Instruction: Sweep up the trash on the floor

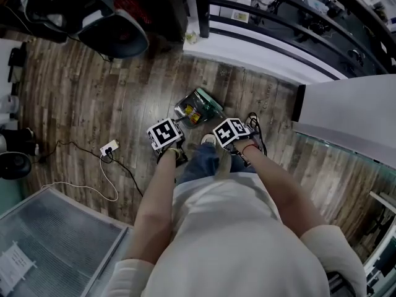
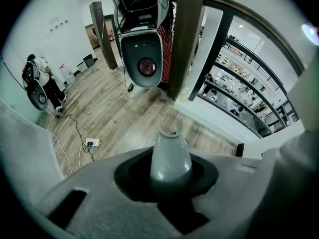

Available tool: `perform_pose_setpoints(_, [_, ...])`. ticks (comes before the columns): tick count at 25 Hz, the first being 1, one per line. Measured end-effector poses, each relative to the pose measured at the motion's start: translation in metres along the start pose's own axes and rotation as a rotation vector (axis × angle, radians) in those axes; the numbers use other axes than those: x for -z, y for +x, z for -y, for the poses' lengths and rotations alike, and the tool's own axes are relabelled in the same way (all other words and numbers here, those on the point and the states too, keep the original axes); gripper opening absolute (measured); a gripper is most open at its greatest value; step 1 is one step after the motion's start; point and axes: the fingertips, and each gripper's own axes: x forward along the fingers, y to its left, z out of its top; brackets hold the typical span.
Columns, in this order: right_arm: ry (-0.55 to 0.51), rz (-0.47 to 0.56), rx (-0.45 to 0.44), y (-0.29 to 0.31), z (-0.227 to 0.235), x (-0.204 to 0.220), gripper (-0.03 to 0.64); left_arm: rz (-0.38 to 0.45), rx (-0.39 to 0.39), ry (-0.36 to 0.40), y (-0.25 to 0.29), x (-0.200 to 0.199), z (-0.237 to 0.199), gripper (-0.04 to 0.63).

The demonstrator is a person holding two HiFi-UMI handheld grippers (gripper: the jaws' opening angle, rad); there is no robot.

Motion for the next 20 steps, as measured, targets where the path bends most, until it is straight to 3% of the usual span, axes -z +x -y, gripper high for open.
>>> perform_pose_setpoints(10, [-0.027,0.034,-0.019,-0.006,-0.02,-0.001,0.098,0.013,-0.006,0.017,-0.007,-0.001,-0.004,0.094])
perform_pose_setpoints(20, [0.089,0.056,-0.101,-0.014,-0.037,-0.001,0.098,0.013,-0.001,0.016,-0.006,0.001,-0.005,0.094])
